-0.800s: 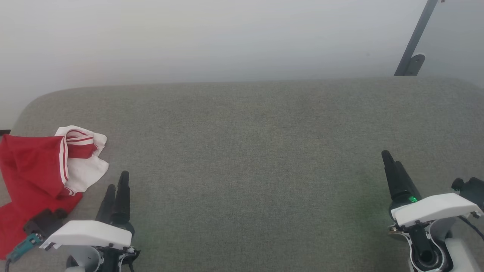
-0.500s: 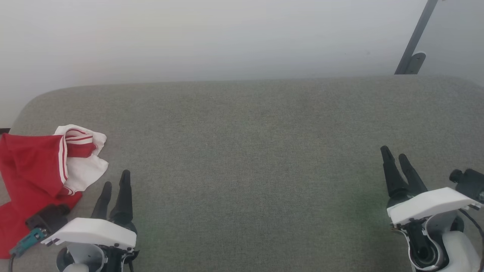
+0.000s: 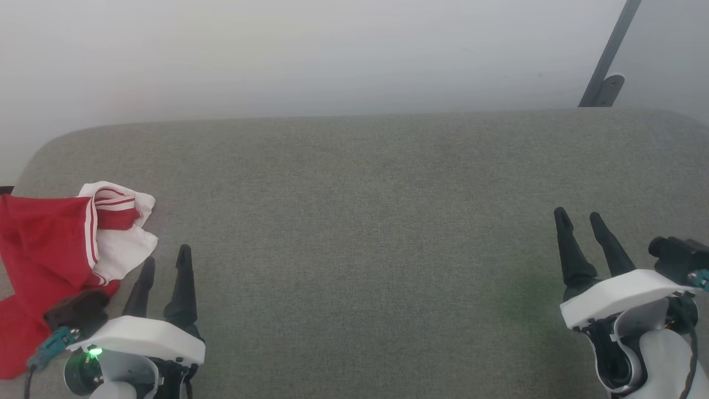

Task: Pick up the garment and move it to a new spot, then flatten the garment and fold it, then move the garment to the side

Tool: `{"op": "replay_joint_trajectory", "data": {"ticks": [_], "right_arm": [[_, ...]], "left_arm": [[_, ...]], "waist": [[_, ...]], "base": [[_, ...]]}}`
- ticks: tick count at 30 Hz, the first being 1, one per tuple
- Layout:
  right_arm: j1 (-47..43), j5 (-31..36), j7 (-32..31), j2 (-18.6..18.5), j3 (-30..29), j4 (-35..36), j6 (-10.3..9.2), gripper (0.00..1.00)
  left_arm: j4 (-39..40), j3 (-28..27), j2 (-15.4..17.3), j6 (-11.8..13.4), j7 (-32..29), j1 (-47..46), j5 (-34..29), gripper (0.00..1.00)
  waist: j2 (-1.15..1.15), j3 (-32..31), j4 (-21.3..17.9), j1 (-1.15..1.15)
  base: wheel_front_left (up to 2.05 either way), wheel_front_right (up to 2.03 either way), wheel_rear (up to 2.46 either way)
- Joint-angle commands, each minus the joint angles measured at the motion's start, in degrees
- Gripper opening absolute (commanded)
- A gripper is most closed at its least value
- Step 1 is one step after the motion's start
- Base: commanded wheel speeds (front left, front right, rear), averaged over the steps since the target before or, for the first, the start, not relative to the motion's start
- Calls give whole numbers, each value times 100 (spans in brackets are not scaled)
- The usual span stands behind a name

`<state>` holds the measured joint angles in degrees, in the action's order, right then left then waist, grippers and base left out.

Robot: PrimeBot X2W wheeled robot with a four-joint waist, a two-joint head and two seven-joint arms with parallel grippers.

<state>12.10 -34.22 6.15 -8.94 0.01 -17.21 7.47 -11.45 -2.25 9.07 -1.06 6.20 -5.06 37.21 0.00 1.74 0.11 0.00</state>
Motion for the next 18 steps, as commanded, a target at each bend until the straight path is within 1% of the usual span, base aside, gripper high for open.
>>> {"op": "replay_joint_trajectory", "data": {"ticks": [1,8,18], "right_arm": [[168,218,73,-41,22,38,2,100],[196,545,189,-14,24,31,2,100],[207,1235,354,-28,36,35,3,100]], "left_arm": [[77,14,62,43,72,-113,-227,100],[61,45,76,16,182,-88,-583,100],[38,15,93,-6,345,-94,-1215,100]], "waist": [[0,2,0,0],[0,-7,3,0],[0,16,1,0]], "base": [[0,0,0],[0,0,0],[0,0,0]]}}
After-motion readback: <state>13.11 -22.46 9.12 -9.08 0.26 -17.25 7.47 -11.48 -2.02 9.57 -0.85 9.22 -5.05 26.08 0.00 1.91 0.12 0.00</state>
